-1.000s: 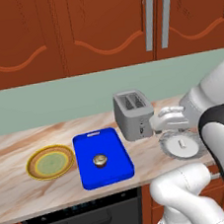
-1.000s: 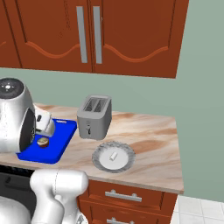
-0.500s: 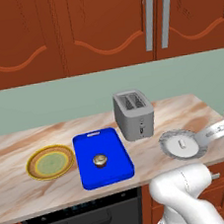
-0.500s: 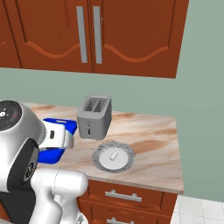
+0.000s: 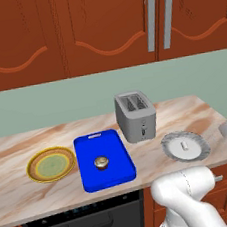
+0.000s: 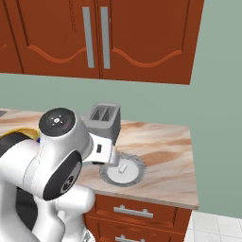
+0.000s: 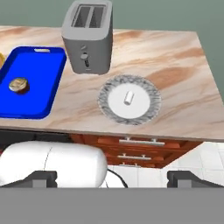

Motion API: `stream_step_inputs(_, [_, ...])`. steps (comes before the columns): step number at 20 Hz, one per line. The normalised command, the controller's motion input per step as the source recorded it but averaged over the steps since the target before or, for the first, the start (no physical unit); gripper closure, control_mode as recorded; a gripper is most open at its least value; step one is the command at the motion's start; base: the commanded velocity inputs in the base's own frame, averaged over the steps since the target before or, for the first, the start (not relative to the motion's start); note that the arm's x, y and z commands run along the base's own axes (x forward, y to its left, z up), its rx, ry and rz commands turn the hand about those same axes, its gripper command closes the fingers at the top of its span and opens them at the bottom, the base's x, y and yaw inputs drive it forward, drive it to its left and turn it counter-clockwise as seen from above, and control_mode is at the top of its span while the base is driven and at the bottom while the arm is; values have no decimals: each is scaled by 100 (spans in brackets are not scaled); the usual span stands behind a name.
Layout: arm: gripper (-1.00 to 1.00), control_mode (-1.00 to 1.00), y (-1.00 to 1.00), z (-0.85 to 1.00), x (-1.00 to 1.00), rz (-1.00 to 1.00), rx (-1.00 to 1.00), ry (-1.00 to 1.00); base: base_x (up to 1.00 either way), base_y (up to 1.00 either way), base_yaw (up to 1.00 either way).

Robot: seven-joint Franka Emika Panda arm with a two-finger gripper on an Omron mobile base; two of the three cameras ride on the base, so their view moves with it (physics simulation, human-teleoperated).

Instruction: Move the dessert items from the plates to the tray.

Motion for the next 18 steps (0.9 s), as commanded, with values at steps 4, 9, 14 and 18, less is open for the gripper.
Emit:
stream_step_inputs(4, [-100, -100, -93, -27, 55, -15, 0, 6, 0, 0, 0])
stream_step_inputs(9, [-100, -100, -65, -29, 40, -16, -3, 4, 0, 0, 0])
stream_step_inputs(14, [-100, -100, -13, -46, 68, -15, -12, 0, 0, 0, 0])
stream_step_inputs(18, [-100, -100, -5, -52, 81, -7, -10, 0, 0, 0, 0])
